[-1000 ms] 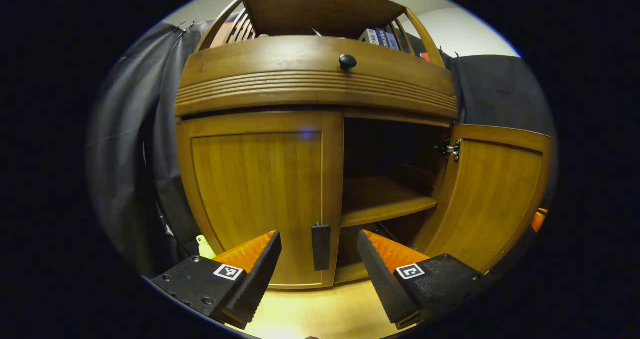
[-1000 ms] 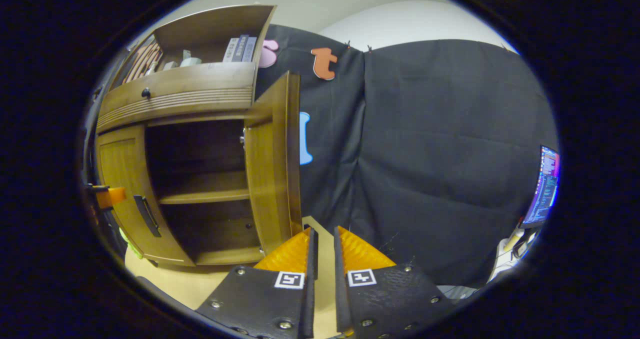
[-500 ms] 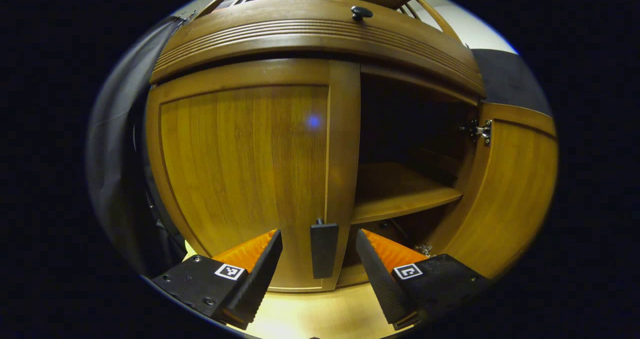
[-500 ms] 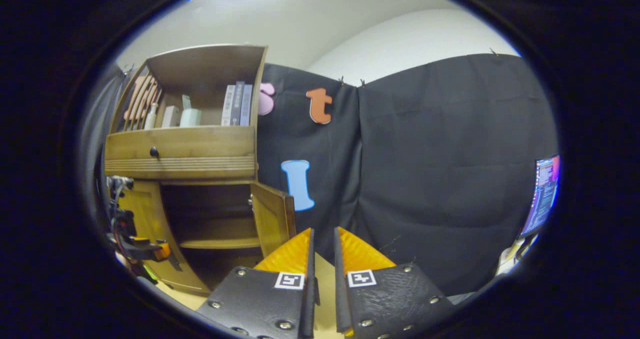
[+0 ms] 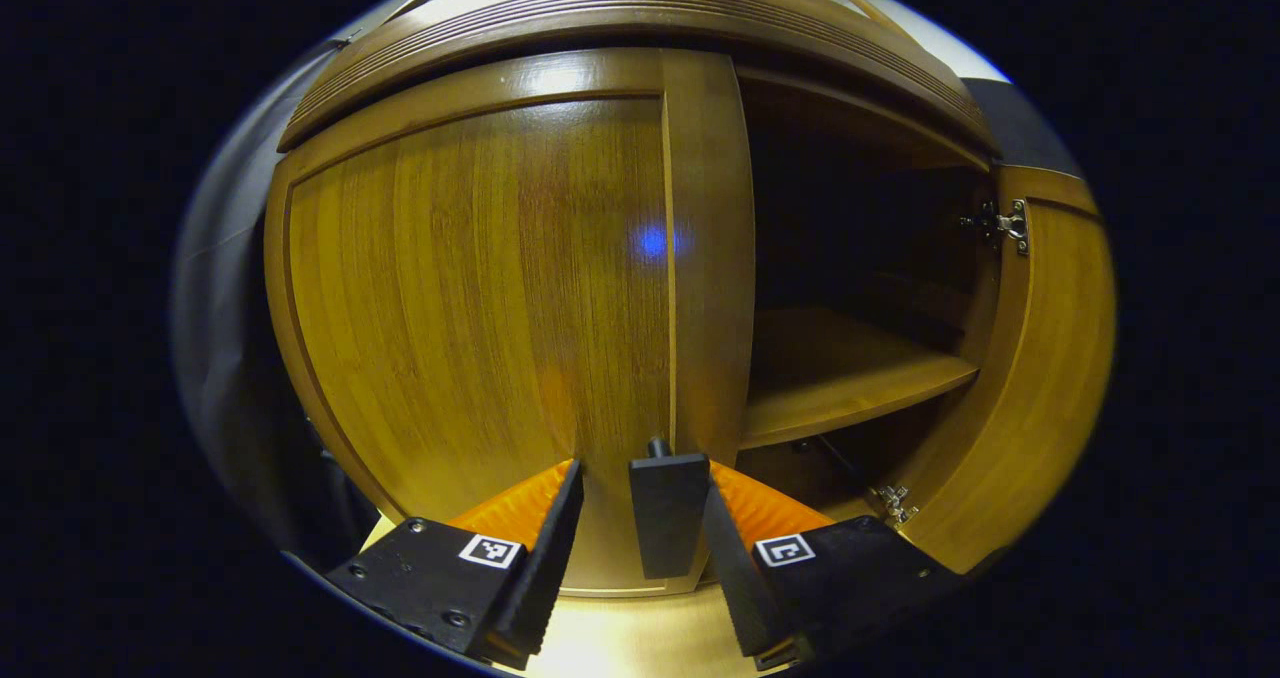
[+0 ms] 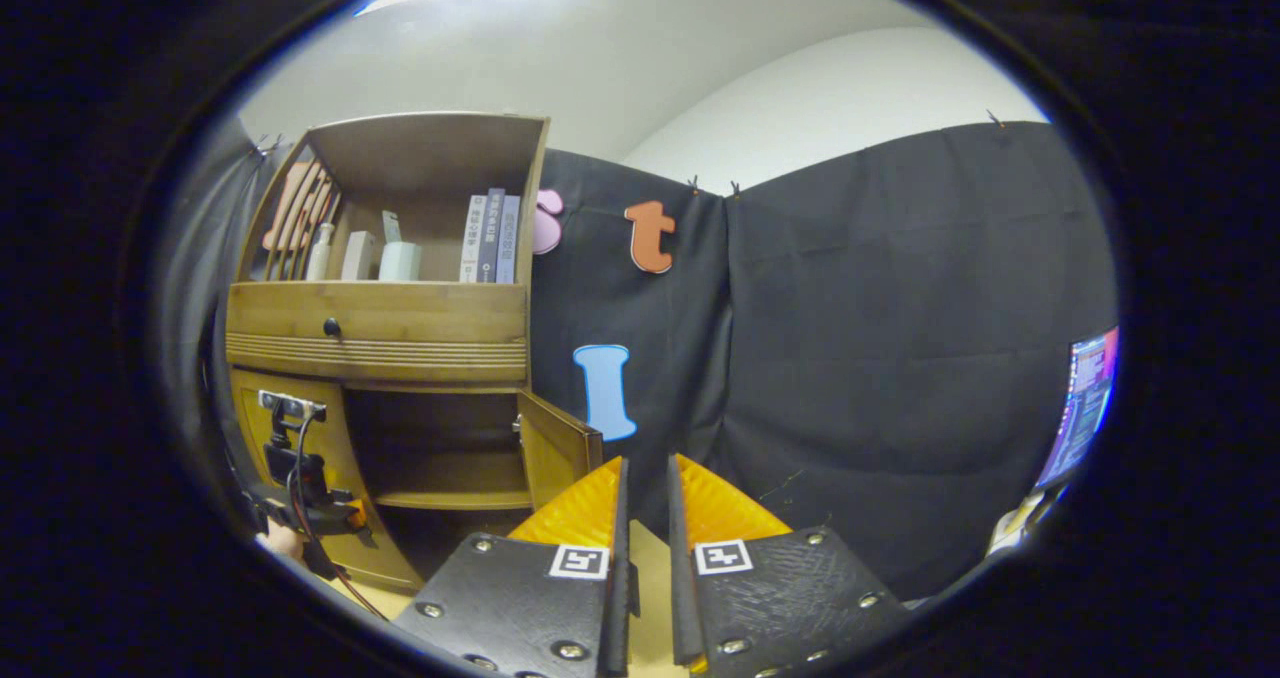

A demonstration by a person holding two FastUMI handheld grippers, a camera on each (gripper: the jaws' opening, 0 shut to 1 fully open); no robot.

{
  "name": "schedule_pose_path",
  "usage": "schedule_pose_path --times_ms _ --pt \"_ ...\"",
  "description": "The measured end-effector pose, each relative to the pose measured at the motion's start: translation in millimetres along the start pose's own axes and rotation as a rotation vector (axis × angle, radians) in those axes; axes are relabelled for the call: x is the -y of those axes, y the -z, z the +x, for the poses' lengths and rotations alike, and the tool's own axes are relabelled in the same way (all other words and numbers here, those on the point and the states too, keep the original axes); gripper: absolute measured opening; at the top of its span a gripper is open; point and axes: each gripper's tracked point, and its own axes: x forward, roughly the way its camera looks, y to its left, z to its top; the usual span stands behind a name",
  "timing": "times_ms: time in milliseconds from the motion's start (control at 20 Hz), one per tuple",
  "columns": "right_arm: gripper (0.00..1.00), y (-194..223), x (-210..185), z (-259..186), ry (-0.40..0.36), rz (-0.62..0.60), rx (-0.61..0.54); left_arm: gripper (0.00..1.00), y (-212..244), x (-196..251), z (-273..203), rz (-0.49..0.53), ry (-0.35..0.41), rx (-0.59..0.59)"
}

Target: Open the right door of the double-door shoe cabinet with the right hand, and open the left door with the left hand.

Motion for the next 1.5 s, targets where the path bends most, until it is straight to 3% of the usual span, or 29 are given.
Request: schedule_pose_path --times_ms 200,350,750,900,1500 --pt "0.17 -5 -5 -3 -0.017 -0.028 0.015 0.56 -1 8 -1 -0.037 0.037 0.021" --pt "0.17 -7 -9 -4 -0.038 -0.028 0.016 0.37 1 11 2 -0.038 0.036 0.021" --pt "0.17 -6 -18 -7 -0.094 -0.015 0.004 0.32 5 10 -22 -0.053 0.045 0.024" --pt "0.17 -3 -30 -7 -0.139 -0.012 -0.006 0.37 8 7 -38 -0.061 0.049 0.025" --pt "0.17 2 -83 -11 -0.32 -0.058 -0.02 0.35 22 -11 -94 -0.113 0.02 0.033"
